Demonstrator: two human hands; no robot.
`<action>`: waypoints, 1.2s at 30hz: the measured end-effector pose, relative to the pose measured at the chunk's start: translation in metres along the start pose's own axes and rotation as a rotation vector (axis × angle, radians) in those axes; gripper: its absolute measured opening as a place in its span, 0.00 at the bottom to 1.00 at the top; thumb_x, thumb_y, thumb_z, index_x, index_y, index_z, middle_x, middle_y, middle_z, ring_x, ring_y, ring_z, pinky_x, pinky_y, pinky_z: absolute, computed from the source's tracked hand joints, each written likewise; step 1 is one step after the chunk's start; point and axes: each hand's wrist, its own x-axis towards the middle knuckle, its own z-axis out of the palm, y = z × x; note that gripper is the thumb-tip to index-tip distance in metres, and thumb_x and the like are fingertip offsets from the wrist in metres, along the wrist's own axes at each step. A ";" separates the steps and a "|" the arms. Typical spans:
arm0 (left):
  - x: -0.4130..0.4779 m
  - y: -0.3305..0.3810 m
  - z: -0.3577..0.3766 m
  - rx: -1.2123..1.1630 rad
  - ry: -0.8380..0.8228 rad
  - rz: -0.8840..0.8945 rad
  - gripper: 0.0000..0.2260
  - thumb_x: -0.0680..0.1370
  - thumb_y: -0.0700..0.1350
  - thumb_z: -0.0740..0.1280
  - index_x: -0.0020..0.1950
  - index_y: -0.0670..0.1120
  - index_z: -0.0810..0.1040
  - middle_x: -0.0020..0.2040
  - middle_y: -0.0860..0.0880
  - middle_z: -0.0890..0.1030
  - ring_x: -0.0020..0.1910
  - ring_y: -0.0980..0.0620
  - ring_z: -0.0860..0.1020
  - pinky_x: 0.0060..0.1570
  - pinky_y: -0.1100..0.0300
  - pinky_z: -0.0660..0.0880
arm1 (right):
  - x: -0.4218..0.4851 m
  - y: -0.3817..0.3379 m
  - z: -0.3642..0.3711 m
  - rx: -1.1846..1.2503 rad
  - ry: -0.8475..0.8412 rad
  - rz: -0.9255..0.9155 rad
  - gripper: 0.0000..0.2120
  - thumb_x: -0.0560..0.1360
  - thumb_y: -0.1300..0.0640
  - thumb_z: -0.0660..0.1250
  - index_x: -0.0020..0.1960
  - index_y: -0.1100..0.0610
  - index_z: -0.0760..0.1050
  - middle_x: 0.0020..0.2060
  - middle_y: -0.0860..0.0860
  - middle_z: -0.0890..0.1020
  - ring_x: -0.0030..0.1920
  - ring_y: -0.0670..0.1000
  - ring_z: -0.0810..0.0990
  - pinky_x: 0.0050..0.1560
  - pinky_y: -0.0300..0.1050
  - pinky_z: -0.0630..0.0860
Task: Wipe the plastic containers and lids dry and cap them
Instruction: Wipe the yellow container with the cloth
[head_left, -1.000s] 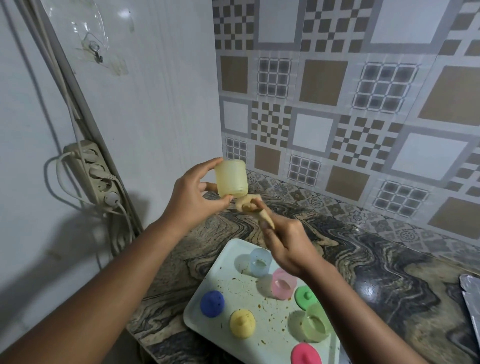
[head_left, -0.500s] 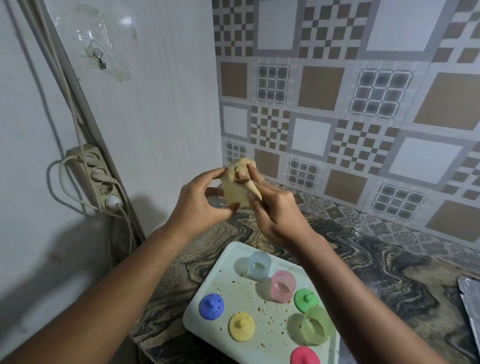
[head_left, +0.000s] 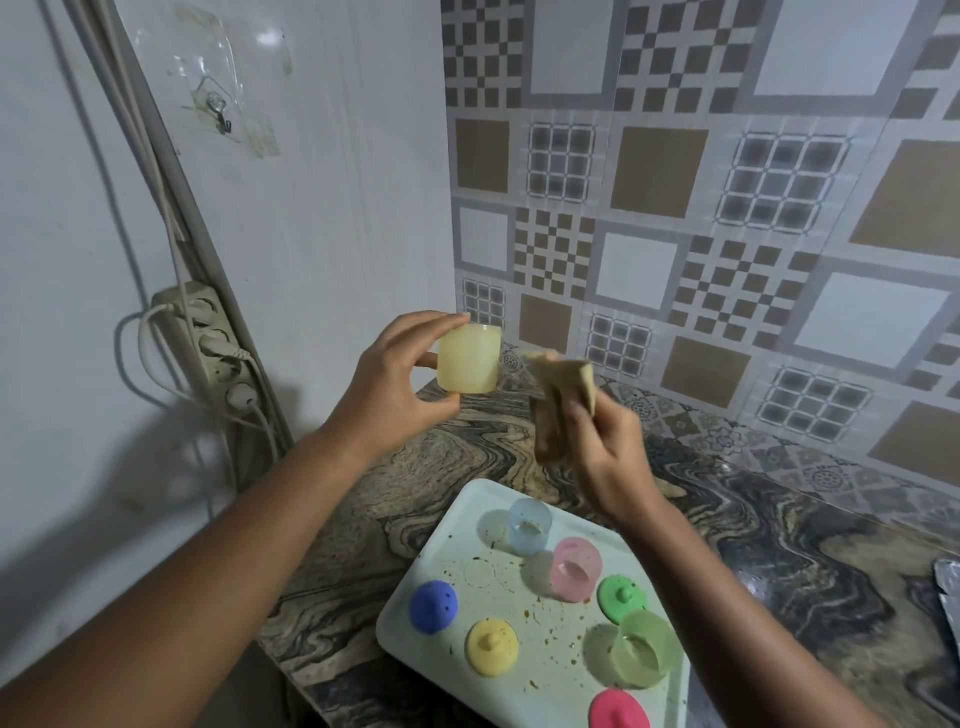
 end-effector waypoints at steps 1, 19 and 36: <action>-0.002 0.001 0.002 0.014 -0.014 -0.005 0.37 0.66 0.35 0.78 0.74 0.48 0.71 0.68 0.49 0.73 0.56 0.57 0.79 0.53 0.60 0.81 | 0.005 -0.005 0.000 0.038 0.053 -0.008 0.13 0.80 0.55 0.57 0.44 0.58 0.78 0.33 0.55 0.81 0.31 0.50 0.78 0.32 0.52 0.77; 0.003 0.008 0.004 0.042 -0.017 0.006 0.35 0.64 0.43 0.82 0.69 0.44 0.76 0.62 0.49 0.76 0.60 0.56 0.76 0.54 0.57 0.80 | -0.008 0.010 0.013 -0.365 -0.351 -0.274 0.24 0.82 0.53 0.58 0.77 0.55 0.69 0.79 0.54 0.64 0.78 0.49 0.63 0.76 0.46 0.67; -0.002 0.011 0.023 -0.017 -0.086 -0.044 0.38 0.65 0.40 0.82 0.73 0.43 0.72 0.66 0.48 0.76 0.58 0.51 0.80 0.53 0.54 0.81 | 0.022 -0.026 0.008 -0.009 -0.060 -0.018 0.15 0.85 0.53 0.57 0.44 0.58 0.74 0.30 0.65 0.79 0.30 0.66 0.79 0.31 0.63 0.77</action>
